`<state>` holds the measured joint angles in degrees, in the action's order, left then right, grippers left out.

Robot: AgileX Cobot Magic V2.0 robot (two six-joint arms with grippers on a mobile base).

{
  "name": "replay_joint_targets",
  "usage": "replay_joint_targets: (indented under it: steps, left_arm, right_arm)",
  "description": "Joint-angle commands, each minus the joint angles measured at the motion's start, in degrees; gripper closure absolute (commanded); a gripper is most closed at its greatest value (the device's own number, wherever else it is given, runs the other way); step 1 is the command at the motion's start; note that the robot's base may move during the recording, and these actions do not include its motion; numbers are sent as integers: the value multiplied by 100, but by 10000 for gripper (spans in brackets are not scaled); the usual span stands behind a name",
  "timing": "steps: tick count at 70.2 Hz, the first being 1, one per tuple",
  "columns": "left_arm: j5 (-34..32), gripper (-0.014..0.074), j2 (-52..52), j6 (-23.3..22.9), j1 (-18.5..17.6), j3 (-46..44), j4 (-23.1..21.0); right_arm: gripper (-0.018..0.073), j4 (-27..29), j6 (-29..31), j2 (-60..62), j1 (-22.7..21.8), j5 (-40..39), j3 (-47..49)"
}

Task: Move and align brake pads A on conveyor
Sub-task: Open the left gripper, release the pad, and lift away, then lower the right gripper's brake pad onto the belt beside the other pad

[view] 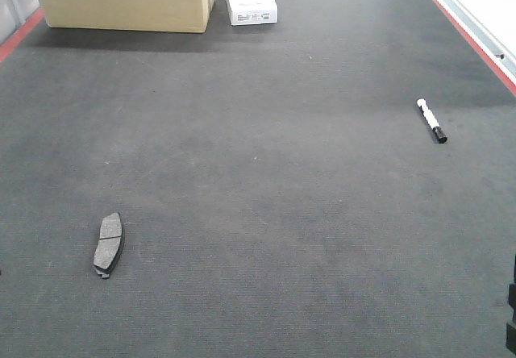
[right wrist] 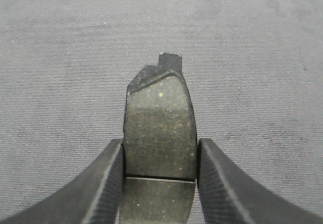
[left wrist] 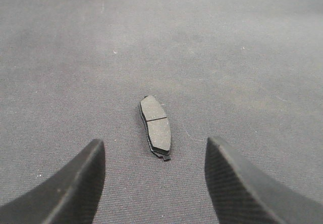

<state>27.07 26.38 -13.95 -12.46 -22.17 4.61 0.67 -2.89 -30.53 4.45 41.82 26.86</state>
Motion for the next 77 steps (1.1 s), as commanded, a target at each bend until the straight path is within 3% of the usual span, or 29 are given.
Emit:
replay_joint_targets:
  steps: [1, 35, 46, 77]
  left_arm:
    - [-378, 190, 18, -26, -19, -165, 17]
    - [-378, 190, 18, -26, -19, -165, 17]
    - [-378, 190, 18, -26, -19, -165, 17]
    - [-378, 190, 18, -26, -19, -165, 17]
  right_arm:
    - [561, -33, 25, -17, -23, -443, 167]
    - [561, 225, 119, -196, -23, -393, 196]
    - [560, 256, 524, -1082, -23, -467, 479]
    - [545, 234, 598, -3672, -23, -307, 2325]
